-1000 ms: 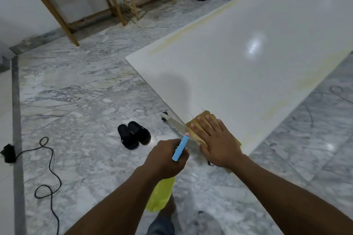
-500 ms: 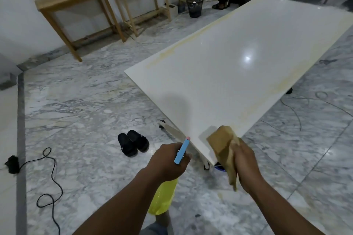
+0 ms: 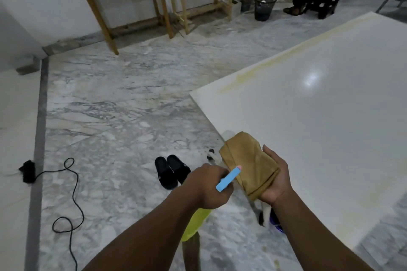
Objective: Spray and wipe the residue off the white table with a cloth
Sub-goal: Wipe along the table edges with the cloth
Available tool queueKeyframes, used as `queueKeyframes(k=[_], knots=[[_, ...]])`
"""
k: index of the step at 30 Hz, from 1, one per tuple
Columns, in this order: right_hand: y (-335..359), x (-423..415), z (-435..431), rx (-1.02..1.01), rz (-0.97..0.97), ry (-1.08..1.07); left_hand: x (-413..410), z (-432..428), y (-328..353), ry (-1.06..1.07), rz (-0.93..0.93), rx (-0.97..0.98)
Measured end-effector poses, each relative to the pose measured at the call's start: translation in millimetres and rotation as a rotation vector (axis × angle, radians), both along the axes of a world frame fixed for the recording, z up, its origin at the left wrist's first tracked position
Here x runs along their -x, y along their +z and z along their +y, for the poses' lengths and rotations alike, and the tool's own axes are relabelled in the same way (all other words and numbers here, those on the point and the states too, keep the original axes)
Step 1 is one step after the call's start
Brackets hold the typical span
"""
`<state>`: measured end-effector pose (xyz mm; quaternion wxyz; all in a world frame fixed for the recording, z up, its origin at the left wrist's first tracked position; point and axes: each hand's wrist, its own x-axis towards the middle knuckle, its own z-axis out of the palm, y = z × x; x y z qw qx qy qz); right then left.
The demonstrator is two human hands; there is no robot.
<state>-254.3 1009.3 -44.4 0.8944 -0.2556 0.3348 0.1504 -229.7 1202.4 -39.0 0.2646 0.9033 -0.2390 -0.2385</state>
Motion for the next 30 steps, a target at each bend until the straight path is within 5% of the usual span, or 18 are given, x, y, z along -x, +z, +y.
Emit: queueKeyframes(k=[6, 9, 12, 14, 17, 30], knots=[[0, -146, 49, 0.323, 0.059, 0.249, -111, 66, -9, 0.051, -0.035, -0.095], [-5, -238, 75, 0.989, -0.024, 0.401, -158, 104, -20, 0.157, 0.003, 0.007], [-24, -315, 104, 1.630, -0.347, 0.518, -183, 130, -43, 0.249, 0.030, 0.078], [-57, -347, 116, 1.939, -0.559, 0.654, -190, 142, -63, 0.267, 0.044, 0.073], [-128, -356, 121, 2.309, -0.631, 1.099, -191, 155, -91, 0.283, 0.084, 0.080], [-152, -292, 94, 2.564, -0.715, 1.200, -153, 109, -127, 0.313, 0.123, 0.124]])
